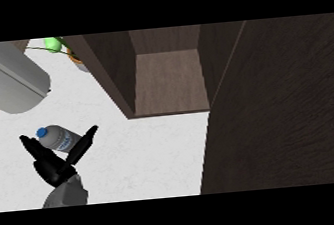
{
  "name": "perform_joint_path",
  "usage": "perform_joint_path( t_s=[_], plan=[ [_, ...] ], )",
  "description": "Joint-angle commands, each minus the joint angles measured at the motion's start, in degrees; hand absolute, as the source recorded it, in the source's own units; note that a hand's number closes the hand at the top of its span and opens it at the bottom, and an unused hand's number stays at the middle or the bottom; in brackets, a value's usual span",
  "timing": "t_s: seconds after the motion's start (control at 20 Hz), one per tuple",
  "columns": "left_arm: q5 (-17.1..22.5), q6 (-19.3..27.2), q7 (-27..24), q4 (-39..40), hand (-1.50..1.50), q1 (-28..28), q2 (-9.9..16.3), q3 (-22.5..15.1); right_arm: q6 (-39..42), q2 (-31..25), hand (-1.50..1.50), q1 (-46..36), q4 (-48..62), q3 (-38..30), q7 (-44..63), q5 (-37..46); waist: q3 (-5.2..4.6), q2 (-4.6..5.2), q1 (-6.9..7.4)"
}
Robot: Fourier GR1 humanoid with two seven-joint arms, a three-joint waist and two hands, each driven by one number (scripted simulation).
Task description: Pick up the bottled water, place it into the cabinet and close the cabinet
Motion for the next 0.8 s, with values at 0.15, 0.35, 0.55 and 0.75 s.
perform_joint_path(
  t_s=[0.15,0.35,0.55,0.75],
  plan=[
    [3.17,-4.91,-7.32,9.11,-1.50,-3.10,0.97,4.87,-0.54,-1.08,-1.50,-0.88,-5.75,0.75,4.70,6.10,0.00,0.05,0.17],
    [8.55,-5.44,-15.46,13.63,-1.50,-3.65,-0.22,1.86,-1.01,-2.45,-1.50,0.67,-7.25,3.26,4.76,6.92,-0.06,0.00,-0.30],
    [6.93,-8.28,-13.77,14.74,-1.50,-6.70,-0.22,3.76,-1.01,-1.64,-1.50,-2.88,-5.93,-2.70,6.03,3.10,0.02,0.07,0.23],
    [9.13,-15.81,-17.26,16.60,1.50,-5.52,0.82,6.12,-2.26,-3.72,-1.50,3.81,-6.39,3.26,0.11,6.15,0.03,-0.07,-0.14]
  ],
)
